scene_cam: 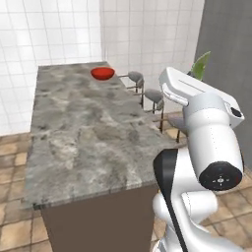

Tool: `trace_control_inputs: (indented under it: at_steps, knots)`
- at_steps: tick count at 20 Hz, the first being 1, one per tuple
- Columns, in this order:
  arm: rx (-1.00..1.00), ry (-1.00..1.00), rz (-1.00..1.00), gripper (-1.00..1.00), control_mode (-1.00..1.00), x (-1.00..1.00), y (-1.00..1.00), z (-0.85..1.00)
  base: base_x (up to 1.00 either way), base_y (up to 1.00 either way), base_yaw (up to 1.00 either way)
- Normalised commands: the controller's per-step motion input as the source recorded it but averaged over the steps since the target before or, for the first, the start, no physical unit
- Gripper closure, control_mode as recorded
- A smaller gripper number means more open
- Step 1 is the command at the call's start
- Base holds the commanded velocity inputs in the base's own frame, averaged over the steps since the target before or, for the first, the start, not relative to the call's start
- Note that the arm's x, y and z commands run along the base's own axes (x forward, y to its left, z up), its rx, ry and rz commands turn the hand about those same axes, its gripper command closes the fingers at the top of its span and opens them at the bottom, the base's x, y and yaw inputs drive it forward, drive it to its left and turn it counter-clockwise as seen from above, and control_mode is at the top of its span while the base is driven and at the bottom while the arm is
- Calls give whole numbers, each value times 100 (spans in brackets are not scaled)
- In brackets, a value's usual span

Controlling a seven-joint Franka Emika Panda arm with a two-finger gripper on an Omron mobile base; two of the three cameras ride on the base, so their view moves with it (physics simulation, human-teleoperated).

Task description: There is a bowl on the dining counter. Grab a lemon wedge from the fridge and place it in the bowl. Then get the liquor bottle and glass cup from the cabinet and place them next to the bowl.

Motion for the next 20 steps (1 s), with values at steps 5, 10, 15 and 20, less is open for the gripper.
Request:
trace_control_inputs:
  at_steps: [5, 10, 15, 20]
  knots:
    - [0, 0, 0, 100, 100, 0, 0, 0, 22, -100, 7]
    - [0, 0, 0, 100, 100, 0, 0, 0, 24, -100, 11]
    - [0, 0, 0, 100, 100, 0, 0, 0, 30, -100, 14]
    - [0, 0, 0, 100, 100, 0, 0, 0, 36, -97, 22]
